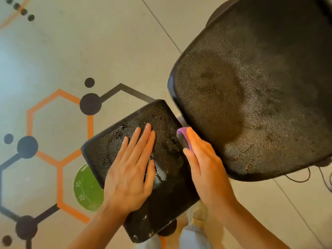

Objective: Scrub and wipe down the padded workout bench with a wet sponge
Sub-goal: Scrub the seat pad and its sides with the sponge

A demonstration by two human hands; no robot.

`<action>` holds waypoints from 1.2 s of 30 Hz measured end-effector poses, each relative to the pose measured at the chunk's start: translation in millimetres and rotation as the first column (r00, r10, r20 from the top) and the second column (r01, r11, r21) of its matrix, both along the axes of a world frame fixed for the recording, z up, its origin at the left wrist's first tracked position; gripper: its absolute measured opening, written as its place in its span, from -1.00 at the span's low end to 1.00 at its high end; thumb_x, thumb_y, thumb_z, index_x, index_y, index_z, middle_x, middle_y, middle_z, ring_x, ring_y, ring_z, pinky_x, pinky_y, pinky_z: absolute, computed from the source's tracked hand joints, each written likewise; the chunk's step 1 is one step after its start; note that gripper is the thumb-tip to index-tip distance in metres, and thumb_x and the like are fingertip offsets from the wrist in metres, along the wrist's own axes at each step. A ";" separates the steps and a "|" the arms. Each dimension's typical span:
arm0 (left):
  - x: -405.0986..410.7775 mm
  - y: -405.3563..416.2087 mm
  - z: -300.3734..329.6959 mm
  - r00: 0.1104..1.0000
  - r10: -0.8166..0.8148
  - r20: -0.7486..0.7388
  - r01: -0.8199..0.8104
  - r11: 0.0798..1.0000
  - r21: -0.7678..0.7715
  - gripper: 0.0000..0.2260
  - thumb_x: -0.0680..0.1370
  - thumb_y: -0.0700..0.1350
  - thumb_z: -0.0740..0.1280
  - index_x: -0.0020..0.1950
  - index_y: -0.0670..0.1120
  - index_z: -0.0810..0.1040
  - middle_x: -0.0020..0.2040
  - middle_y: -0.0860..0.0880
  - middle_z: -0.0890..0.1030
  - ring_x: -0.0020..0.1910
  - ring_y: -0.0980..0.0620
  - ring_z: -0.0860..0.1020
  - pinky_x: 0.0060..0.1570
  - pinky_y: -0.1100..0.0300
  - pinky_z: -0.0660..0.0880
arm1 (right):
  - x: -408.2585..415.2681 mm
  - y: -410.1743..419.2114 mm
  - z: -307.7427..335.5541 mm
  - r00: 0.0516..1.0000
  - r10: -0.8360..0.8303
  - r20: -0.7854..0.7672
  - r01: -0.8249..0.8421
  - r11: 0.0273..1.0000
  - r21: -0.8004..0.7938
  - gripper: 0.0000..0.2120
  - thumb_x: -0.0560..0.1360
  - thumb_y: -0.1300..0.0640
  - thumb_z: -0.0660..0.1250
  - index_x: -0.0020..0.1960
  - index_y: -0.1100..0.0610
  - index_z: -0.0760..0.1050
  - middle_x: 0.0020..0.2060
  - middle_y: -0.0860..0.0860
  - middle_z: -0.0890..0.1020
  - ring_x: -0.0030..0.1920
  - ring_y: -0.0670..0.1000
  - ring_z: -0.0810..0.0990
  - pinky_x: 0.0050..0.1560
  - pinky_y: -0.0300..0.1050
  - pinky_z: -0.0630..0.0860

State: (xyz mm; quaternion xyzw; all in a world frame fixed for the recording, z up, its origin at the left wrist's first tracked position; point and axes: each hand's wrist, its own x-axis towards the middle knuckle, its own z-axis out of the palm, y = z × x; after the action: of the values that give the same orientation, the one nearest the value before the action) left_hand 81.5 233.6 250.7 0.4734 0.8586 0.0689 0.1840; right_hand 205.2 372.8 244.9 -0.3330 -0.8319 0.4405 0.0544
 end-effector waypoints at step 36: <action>-44.2 -24.6 -4.3 0.917 -0.399 -0.031 0.400 0.915 0.049 -0.48 0.68 0.04 -0.04 0.62 -0.10 0.05 0.63 -0.06 0.04 0.61 -0.02 -0.02 0.57 -0.01 0.00 | -4.2 -65.1 -10.6 0.851 -0.436 0.294 0.293 0.858 0.422 -0.54 0.65 -0.06 -0.11 0.52 -0.03 0.17 0.52 -0.07 0.20 0.52 0.01 0.13 0.46 0.04 0.18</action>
State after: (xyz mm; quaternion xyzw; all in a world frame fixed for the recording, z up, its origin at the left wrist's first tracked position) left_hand 37.3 208.9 246.5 0.6440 0.7437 0.0482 0.1724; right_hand 201.0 307.7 234.3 -0.5501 -0.8129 0.1878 0.0371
